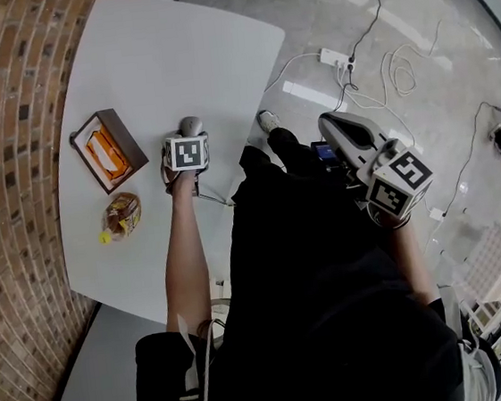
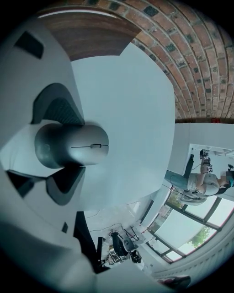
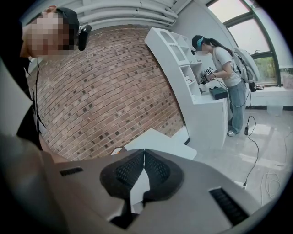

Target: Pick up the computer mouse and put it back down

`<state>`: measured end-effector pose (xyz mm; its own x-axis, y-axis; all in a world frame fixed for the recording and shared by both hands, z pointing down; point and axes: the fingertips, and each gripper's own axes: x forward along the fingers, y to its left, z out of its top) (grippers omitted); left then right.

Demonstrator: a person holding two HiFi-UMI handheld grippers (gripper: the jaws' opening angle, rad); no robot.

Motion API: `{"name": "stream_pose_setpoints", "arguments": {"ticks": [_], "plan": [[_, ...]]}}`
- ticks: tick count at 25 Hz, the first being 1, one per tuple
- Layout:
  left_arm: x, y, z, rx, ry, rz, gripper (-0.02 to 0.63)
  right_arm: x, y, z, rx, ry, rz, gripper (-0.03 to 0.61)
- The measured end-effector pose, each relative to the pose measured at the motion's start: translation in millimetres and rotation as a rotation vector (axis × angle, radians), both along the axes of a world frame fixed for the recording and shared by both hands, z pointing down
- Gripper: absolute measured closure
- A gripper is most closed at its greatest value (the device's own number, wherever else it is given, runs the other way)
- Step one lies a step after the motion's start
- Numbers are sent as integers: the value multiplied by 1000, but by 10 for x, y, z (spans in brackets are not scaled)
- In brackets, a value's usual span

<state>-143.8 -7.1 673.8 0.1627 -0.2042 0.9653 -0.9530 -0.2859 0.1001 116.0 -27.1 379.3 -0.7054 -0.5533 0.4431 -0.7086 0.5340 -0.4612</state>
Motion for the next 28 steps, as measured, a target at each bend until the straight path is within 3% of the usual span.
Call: {"name": "stream_pose_setpoints", "arguments": {"ticks": [12, 28], "plan": [[21, 27, -61, 32, 25, -63, 318, 22, -125, -78, 38, -36, -9, 560], [259, 33, -911, 223, 184, -205, 318, -191, -319, -81, 57, -80, -120, 560]]}}
